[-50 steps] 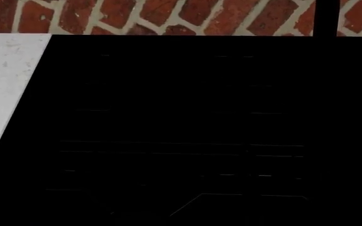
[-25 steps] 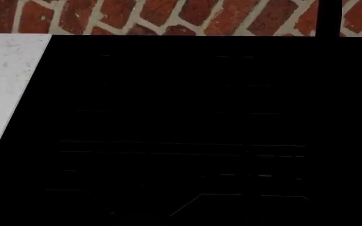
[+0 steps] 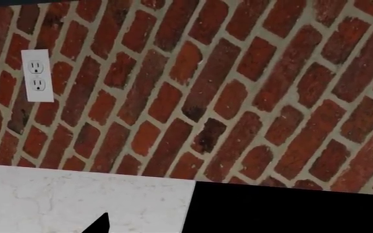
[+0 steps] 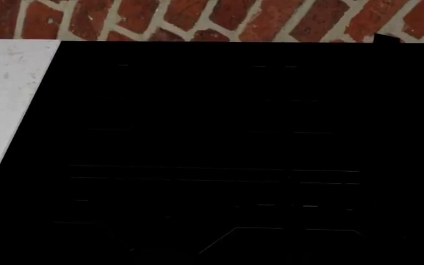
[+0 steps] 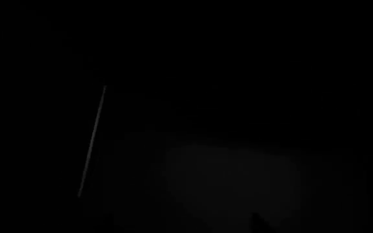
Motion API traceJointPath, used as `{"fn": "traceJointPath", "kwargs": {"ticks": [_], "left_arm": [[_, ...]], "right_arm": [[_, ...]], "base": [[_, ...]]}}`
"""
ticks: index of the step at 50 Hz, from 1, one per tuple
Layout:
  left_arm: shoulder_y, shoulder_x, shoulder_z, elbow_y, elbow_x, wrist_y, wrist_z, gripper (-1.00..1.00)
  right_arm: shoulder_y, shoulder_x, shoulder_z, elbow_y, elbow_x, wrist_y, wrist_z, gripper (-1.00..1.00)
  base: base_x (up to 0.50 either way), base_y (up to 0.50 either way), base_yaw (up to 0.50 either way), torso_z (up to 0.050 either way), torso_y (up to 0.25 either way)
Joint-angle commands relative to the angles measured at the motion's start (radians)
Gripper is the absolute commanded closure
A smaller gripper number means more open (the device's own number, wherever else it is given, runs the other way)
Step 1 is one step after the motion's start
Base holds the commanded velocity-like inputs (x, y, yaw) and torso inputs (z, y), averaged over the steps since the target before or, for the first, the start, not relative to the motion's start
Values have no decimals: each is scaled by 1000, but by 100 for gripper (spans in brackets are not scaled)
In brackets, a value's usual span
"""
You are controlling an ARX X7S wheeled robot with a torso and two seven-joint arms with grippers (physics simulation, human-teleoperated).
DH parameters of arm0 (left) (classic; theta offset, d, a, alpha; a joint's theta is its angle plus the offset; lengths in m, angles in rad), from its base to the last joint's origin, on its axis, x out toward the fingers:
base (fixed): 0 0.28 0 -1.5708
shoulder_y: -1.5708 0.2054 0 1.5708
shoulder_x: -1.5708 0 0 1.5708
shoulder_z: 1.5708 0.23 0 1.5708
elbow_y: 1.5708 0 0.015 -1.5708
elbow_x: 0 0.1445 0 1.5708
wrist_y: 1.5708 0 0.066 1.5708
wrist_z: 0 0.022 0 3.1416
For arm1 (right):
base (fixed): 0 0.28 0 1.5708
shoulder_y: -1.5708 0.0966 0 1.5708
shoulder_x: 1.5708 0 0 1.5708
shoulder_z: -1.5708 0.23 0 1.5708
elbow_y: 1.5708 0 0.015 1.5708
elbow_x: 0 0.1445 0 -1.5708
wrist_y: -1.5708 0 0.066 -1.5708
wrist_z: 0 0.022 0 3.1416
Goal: Pick the burrito from the counter and place it in the microwave.
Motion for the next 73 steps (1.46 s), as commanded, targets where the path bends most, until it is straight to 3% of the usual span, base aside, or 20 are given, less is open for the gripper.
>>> {"fn": "traceJointPath", "kwargs": {"ticks": [1,14,31,33,36,38,53,62,63,66,73], "left_arm": [[10,6,-16,0,-1,-9,0,-100],[-18,-2,-8,0,-18,-10,0,-100],[-74,-15,26,0,-37,-6,0,-100],[-80,-16,35,0,-35,-3,0,-100],[-87,-20,45,0,-32,4,0,-100],[-95,-25,55,0,-31,8,0,-100],[-157,-38,129,0,-29,34,0,-100],[-155,-32,109,0,-33,21,0,-100],[-183,-50,142,0,-32,39,0,-100],[-186,-70,186,0,0,72,0,-100],[-187,-67,175,0,-9,70,0,-100]], "right_arm": [[0,0,3,-99,-3,35,-36,-100],[0,0,58,-258,-30,155,-92,-100],[0,2,120,-547,-108,427,-181,-100],[0,50,118,-563,91,427,-26,-100],[0,161,121,-567,541,427,413,-100],[0,196,119,-562,805,427,549,-100],[-6,343,61,-571,1672,366,1307,-100],[-87,421,-12,-686,1917,228,1477,-100],[-190,497,-38,-799,2037,143,1567,-100],[-229,531,-55,-859,2074,88,1582,-100],[-393,595,-49,-976,2099,5,1571,-100]], "base": [[0,0,0,0,0],[0,0,0,0,0],[0,0,0,0,0],[0,0,0,0,0],[0,-1,0,0,0],[0,0,0,0,0],[0,0,0,0,0],[0,0,0,0,0],[0,0,0,0,0],[0,0,0,0,0],[0,0,0,0,0]]}}
